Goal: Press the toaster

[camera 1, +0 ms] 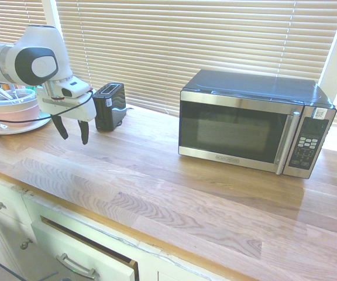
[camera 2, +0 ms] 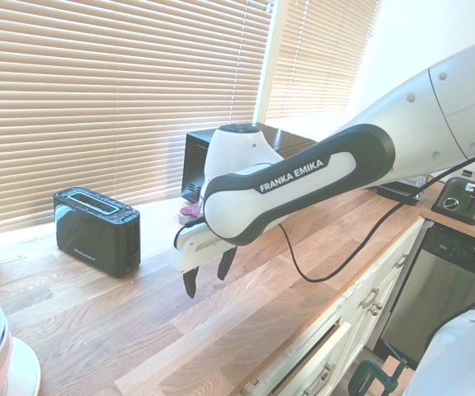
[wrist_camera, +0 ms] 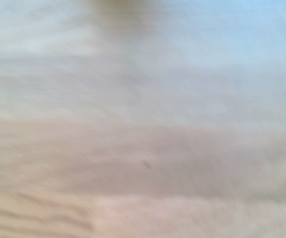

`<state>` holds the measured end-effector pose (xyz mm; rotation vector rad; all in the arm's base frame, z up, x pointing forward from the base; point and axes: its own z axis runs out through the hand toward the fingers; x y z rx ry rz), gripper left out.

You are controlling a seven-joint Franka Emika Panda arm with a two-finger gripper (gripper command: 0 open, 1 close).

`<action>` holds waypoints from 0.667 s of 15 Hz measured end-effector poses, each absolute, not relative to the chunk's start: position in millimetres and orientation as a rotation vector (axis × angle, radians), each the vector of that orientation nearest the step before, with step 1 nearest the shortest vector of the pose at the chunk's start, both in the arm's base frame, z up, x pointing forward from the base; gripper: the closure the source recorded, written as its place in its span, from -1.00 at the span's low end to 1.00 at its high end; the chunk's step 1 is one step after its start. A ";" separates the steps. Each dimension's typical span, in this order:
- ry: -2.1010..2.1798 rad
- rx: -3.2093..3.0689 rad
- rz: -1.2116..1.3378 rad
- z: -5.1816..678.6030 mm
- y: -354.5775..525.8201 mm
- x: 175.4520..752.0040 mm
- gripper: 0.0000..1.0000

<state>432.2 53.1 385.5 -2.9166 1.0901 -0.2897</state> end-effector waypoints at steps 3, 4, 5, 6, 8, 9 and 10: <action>1.019 -2.891 -0.447 402.9 59.9 445.4 -1.00; 1.001 -2.879 -0.501 411.9 59.9 452.7 -1.00; 0.978 -2.869 -0.551 422.2 60.8 461.5 -1.00; 0.955 -2.863 -0.584 431.3 63.0 470.1 -1.00; 0.899 -2.860 -0.635 444.5 74.1 483.5 -1.00; 0.867 -2.863 -0.649 448.4 84.5 488.3 -1.00; 0.843 -2.864 -0.662 450.5 95.6 491.9 -1.00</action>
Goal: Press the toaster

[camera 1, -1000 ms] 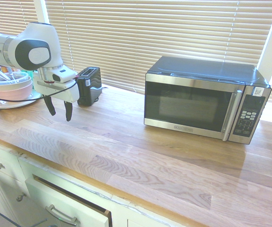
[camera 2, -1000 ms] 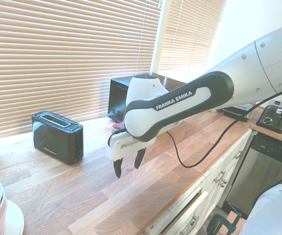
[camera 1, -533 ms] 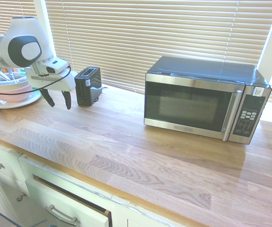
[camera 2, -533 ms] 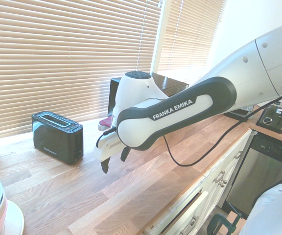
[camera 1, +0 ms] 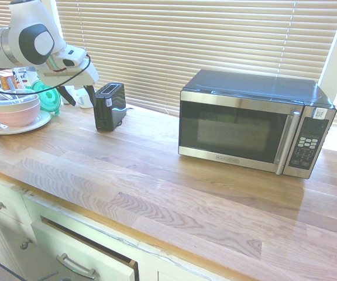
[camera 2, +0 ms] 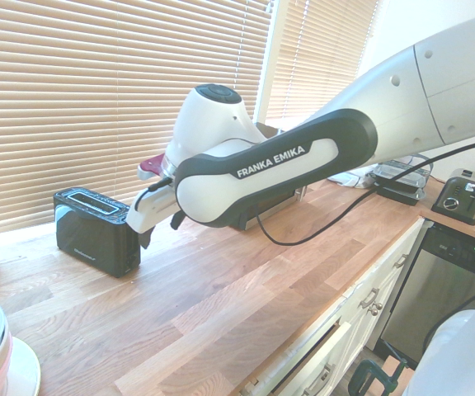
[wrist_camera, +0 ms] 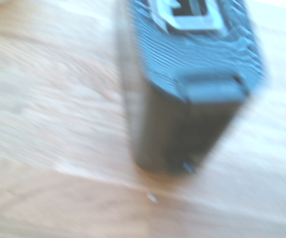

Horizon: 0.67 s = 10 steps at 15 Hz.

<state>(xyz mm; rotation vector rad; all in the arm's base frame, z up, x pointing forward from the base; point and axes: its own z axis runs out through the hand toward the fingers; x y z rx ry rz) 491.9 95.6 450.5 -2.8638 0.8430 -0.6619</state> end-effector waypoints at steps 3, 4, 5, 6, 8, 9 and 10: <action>0.836 -2.851 -0.715 452.6 112.9 503.3 -1.00; 0.856 -2.835 -0.751 455.1 114.0 508.4 -1.00; 0.877 -2.818 -0.787 459.7 115.7 513.2 -1.00; 0.890 -2.803 -0.811 464.6 118.3 517.1 -1.00; 0.904 -2.783 -0.830 470.6 124.3 521.0 -1.00; 0.920 -2.774 -0.841 471.6 126.1 523.1 -1.00; 0.935 -2.766 -0.844 471.6 127.0 525.4 -1.00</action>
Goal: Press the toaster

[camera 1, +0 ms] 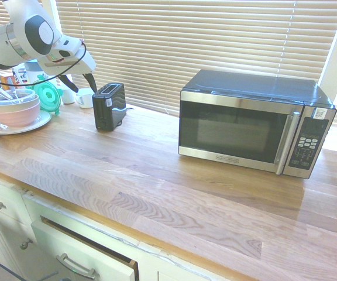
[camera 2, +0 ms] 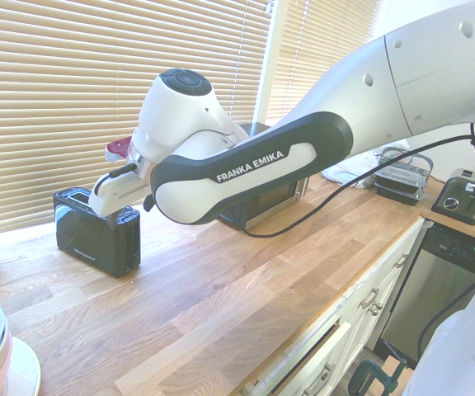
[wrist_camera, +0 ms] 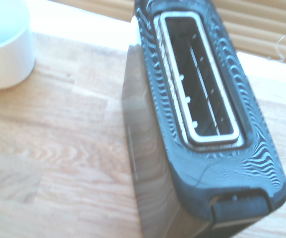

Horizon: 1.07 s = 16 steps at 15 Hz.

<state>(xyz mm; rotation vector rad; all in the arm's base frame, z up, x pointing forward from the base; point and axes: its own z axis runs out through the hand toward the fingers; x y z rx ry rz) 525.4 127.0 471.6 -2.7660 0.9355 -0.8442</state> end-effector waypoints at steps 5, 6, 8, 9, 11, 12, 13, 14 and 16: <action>1.013 -2.726 -0.831 479.0 116.8 538.7 -1.00; 1.030 -2.717 -0.828 480.1 112.3 540.1 -1.00; 1.054 -2.705 -0.819 481.1 103.6 542.2 -1.00; 1.060 -2.703 -0.816 481.1 99.9 542.9 -1.00; 1.072 -2.701 -0.815 481.2 93.1 544.2 1.00; 1.075 -2.700 -0.814 481.2 90.4 544.7 1.00; 1.074 -2.701 -0.811 481.4 87.8 545.1 1.00; 1.073 -2.701 -0.811 481.9 86.2 545.6 1.00; 1.060 -2.705 -0.809 482.6 85.3 545.9 1.00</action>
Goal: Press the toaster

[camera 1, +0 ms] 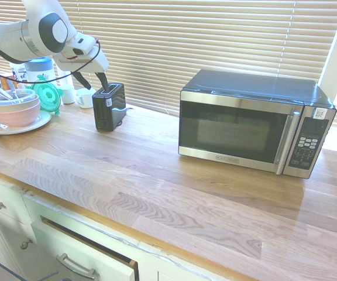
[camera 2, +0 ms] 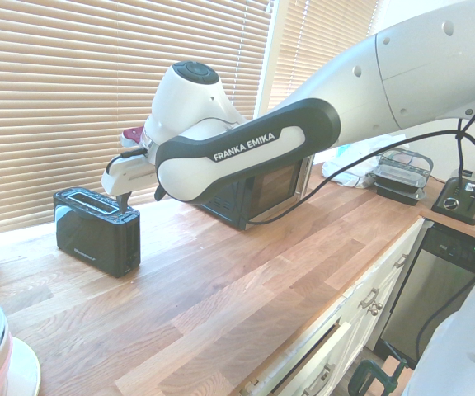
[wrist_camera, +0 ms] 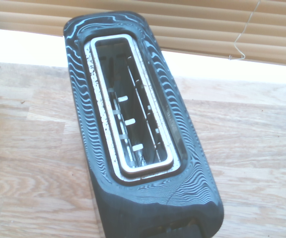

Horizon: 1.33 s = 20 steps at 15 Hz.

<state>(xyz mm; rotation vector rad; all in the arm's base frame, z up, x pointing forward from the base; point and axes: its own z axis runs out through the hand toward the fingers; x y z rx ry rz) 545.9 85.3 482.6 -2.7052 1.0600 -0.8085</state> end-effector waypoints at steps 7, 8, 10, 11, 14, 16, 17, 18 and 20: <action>1.051 -2.713 -0.801 490.7 85.0 548.4 1.00; 1.051 -2.716 -0.798 490.7 84.7 548.4 1.00; 1.046 -2.727 -0.792 490.5 84.3 548.3 1.00; 1.046 -2.731 -0.789 490.3 84.3 548.2 1.00; 1.041 -2.747 -0.771 489.4 88.8 547.0 1.00; 1.033 -2.757 -0.764 493.9 94.4 547.4 1.00; 1.030 -2.761 -0.763 496.5 96.5 548.1 1.00; 1.027 -2.764 -0.764 498.1 97.9 549.3 1.00; 1.026 -2.774 -0.755 495.6 98.8 554.0 1.00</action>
